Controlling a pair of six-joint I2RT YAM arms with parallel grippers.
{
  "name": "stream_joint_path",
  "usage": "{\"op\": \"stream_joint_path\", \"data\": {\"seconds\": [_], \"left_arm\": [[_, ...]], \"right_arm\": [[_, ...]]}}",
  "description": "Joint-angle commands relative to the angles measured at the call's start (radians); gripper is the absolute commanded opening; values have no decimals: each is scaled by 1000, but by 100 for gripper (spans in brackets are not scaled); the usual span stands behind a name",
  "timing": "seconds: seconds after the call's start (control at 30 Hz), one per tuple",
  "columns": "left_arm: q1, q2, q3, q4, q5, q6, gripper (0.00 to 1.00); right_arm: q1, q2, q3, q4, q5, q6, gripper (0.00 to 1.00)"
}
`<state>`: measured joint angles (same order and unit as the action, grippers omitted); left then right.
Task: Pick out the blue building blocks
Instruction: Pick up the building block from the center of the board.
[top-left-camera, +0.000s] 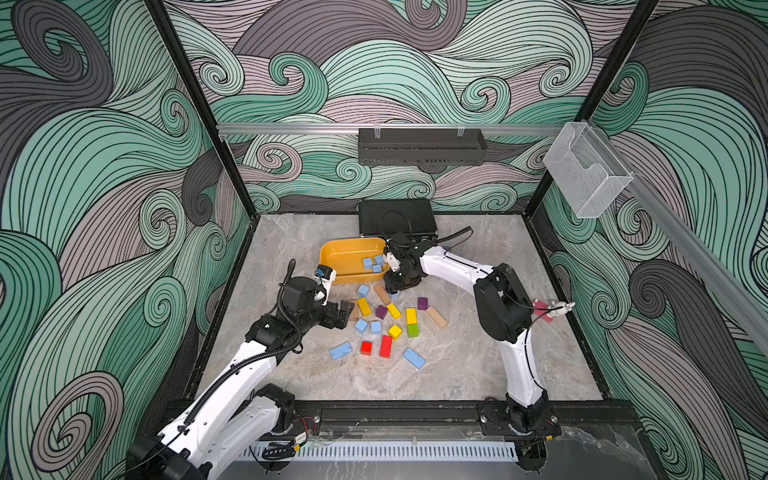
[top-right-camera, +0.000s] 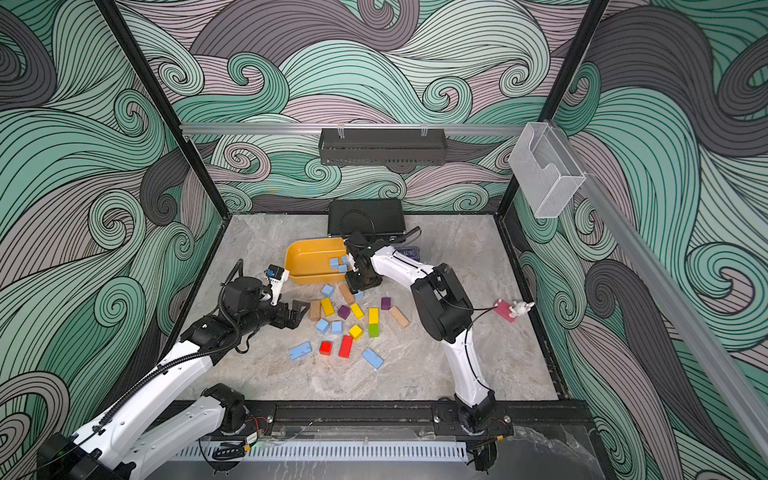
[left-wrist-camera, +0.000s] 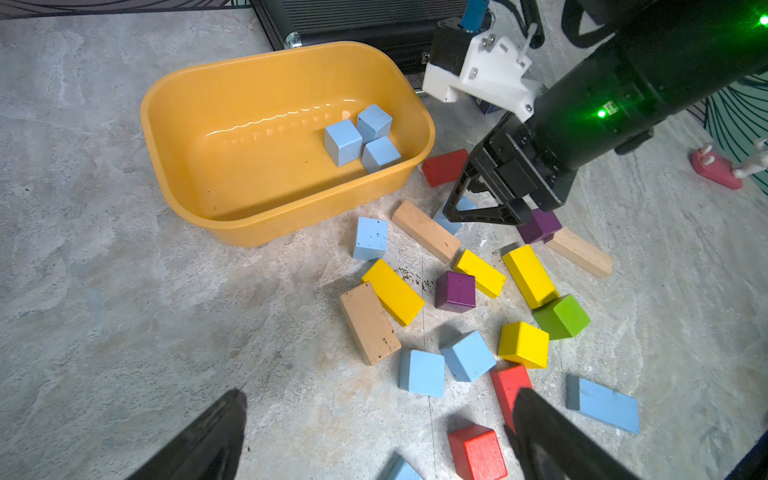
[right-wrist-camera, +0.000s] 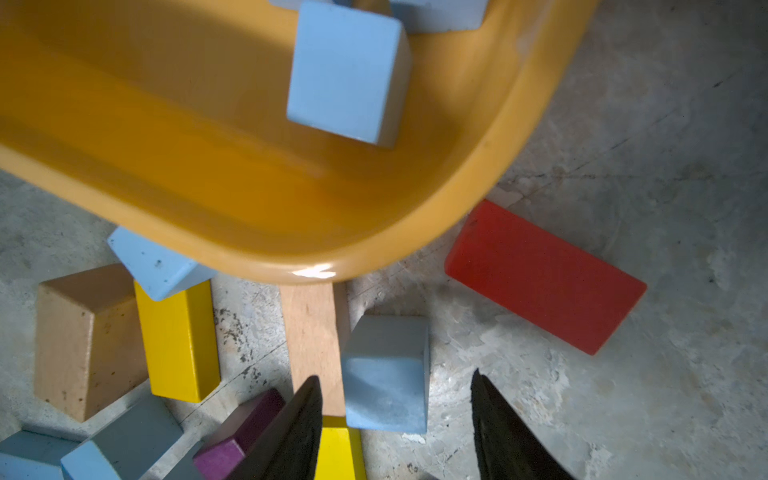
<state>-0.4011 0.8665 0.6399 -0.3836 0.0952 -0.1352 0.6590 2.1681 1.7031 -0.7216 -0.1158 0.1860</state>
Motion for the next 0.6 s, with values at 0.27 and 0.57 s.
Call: {"op": "stream_joint_path", "data": {"seconds": [0.27,0.57], "left_arm": [[-5,-19,31,-40,-45,4,99],[-5,-25,32,-43,-52,2,99]], "right_arm": [[5,59,54,-36,28,16,49],[6,50,43,-53,47,12,36]]}}
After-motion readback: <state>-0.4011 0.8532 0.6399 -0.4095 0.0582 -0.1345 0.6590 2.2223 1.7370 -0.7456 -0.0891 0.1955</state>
